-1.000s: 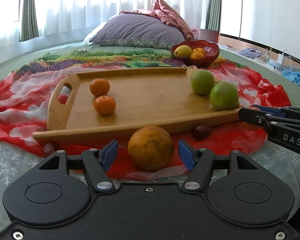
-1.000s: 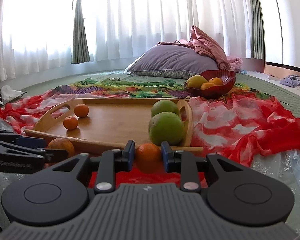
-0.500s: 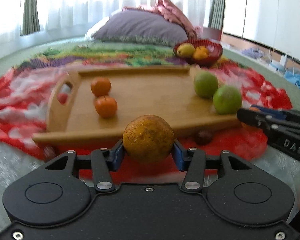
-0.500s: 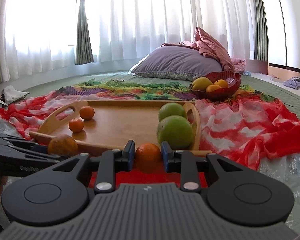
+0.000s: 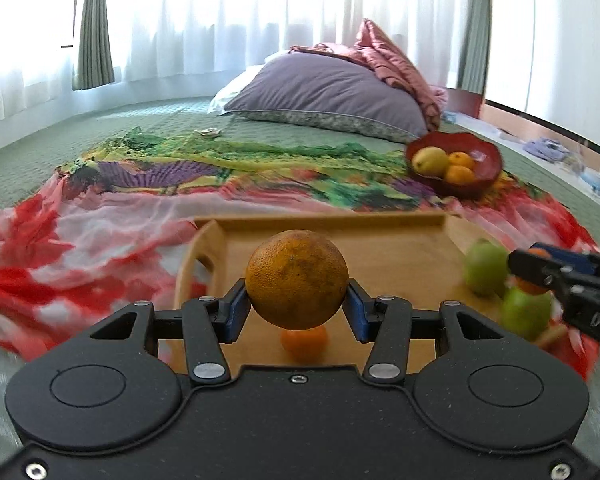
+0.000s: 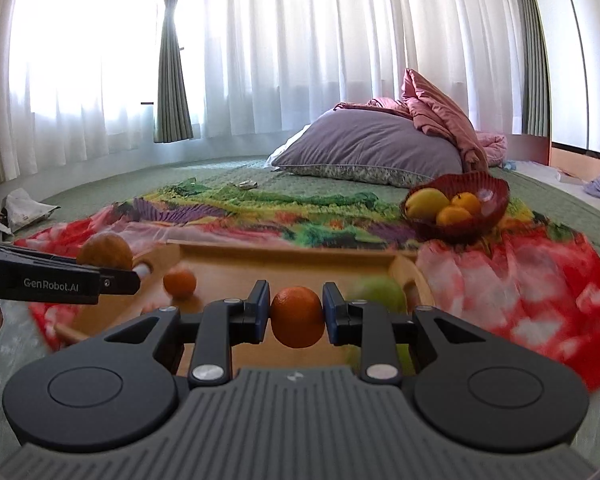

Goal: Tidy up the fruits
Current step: 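Lift and carry the brown orange and tangerine over the wooden tray with both grippers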

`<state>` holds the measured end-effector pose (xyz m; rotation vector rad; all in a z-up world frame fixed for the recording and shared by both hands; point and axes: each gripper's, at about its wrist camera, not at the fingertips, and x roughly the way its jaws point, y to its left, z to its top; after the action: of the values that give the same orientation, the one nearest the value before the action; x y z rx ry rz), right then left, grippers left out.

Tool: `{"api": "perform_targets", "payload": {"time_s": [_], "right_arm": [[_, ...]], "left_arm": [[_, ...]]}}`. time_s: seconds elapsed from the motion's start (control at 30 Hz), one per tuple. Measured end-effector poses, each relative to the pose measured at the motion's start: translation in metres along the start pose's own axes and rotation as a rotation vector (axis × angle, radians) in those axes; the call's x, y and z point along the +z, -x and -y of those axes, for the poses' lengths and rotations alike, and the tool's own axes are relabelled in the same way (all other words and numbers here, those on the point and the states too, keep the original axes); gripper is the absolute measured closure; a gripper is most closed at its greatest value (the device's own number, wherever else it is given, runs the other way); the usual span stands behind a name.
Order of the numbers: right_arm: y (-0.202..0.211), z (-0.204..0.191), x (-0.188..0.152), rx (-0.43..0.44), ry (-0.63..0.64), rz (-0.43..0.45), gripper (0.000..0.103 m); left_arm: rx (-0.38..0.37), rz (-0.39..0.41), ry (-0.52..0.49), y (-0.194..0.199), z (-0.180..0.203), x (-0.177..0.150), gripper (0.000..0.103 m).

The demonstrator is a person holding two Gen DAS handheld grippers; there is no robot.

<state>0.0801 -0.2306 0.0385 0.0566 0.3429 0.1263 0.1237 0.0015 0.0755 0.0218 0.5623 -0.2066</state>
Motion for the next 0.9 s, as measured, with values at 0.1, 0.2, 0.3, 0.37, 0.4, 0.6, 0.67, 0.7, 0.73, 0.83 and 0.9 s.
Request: {"api": "perform_targets", "payload": {"time_s": [0.1,0.2,0.3,0.37,0.4,0.6,0.67,0.7,0.73,0.83,0.9], "right_arm": [[-0.019,0.003,0.023,-0.003,-0.014,-0.011,0.070],[-0.045,0.013,0.045,-0.017,-0.049,-0.050,0.070],[-0.075,0.026,0.060,-0.042,-0.100,-0.109,0.070],[-0.094,0.036,0.065,-0.054,-0.135,-0.158,0.070],[-0.104,0.041,0.066,-0.062,-0.149,-0.185,0.070],[-0.151,0.049,0.061,-0.127,-0.142,-0.309,0.070],[-0.163,0.048,0.058,-0.145,-0.118,-0.339,0.070],[-0.167,0.048,0.056,-0.151,-0.113,-0.352,0.070],[-0.172,0.048,0.054,-0.155,-0.107,-0.366,0.069],[-0.182,0.048,0.049,-0.168,-0.090,-0.396,0.069],[-0.186,0.048,0.047,-0.171,-0.092,-0.404,0.069]], "left_arm": [[0.009,-0.015,0.014,-0.020,-0.011,0.021,0.056],[0.012,-0.059,0.031,-0.046,-0.021,0.039,0.056],[0.019,-0.102,0.044,-0.076,-0.026,0.051,0.056],[0.018,-0.126,0.052,-0.092,-0.028,0.055,0.056],[0.016,-0.144,0.061,-0.102,-0.030,0.058,0.056],[0.047,-0.222,0.060,-0.144,-0.031,0.057,0.056],[0.060,-0.237,0.049,-0.152,-0.031,0.056,0.056],[0.064,-0.238,0.047,-0.156,-0.031,0.056,0.056],[0.064,-0.239,0.046,-0.158,-0.031,0.056,0.056],[0.059,-0.248,0.056,-0.164,-0.033,0.056,0.056],[0.063,-0.256,0.053,-0.169,-0.034,0.055,0.056]]}}
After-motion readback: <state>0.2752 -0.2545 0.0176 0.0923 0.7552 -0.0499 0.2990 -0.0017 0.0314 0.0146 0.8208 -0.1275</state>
